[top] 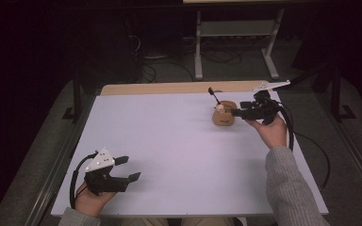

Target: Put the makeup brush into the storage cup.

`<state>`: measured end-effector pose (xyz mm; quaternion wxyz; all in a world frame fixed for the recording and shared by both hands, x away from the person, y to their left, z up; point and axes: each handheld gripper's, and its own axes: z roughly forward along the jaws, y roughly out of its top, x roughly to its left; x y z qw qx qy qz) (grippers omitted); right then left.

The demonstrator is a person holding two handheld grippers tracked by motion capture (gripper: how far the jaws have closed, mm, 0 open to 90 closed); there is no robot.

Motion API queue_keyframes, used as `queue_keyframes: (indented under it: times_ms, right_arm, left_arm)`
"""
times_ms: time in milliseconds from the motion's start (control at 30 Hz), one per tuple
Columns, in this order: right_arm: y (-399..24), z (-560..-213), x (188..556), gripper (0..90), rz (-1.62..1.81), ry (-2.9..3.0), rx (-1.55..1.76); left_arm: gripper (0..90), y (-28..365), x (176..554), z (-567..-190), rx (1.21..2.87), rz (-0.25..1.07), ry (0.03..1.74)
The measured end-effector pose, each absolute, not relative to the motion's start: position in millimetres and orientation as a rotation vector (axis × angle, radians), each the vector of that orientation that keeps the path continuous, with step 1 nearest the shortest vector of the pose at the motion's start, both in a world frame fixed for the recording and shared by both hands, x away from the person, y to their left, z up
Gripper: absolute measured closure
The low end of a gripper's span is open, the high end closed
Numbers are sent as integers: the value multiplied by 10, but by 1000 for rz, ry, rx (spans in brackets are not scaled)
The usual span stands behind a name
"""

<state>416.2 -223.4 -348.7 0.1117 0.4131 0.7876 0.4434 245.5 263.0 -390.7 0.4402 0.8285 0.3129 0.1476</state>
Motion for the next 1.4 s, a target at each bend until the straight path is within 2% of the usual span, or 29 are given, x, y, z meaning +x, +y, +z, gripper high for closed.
queue_keyframes:
  times_ms: [1400]
  right_arm:
    - [-2123,-3507,3868,321,1321,2363,1112]
  left_arm:
    - [258,2645,2464,-3898,2053,374,796]
